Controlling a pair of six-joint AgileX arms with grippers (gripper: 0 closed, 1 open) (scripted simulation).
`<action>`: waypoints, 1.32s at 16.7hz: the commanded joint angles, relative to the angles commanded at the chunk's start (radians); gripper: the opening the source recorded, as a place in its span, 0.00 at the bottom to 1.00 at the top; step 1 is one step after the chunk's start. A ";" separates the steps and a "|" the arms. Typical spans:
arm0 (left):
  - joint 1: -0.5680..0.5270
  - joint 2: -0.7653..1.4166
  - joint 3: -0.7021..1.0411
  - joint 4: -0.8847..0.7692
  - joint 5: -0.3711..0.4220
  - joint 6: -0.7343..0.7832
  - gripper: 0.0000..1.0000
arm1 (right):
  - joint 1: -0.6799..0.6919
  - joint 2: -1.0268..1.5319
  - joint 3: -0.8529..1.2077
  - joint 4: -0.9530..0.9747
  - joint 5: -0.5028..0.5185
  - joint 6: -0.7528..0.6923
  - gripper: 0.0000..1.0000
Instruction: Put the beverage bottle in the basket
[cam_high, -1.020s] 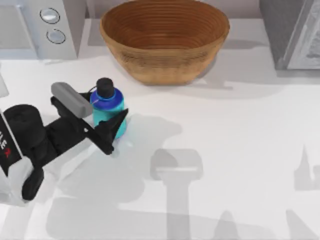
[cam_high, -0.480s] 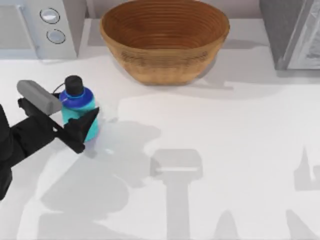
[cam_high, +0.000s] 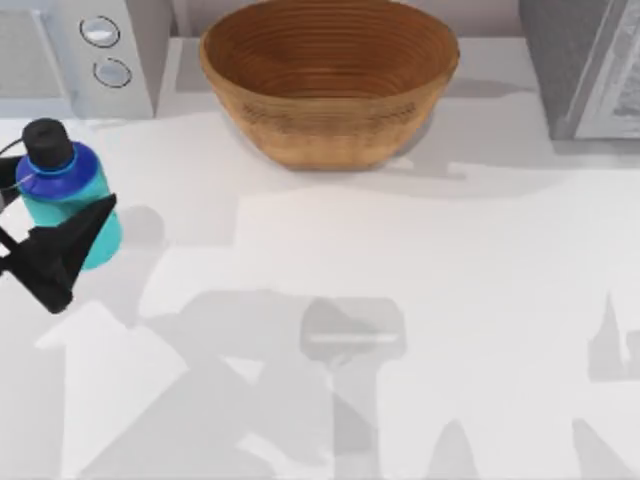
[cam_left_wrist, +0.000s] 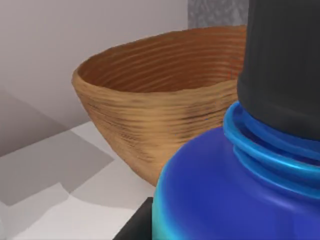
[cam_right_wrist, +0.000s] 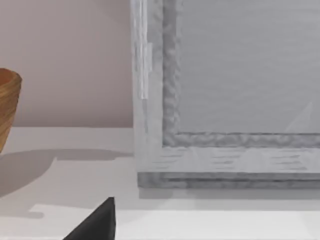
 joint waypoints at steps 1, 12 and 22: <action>0.022 -0.041 -0.026 -0.038 0.033 0.011 0.00 | 0.000 0.000 0.000 0.000 0.000 0.000 1.00; 0.027 -0.037 -0.024 -0.154 0.041 -0.008 0.00 | 0.000 0.000 0.000 0.000 0.000 0.000 1.00; -0.284 0.269 0.740 -0.370 -0.182 -0.041 0.00 | 0.000 0.000 0.000 0.000 0.000 0.000 1.00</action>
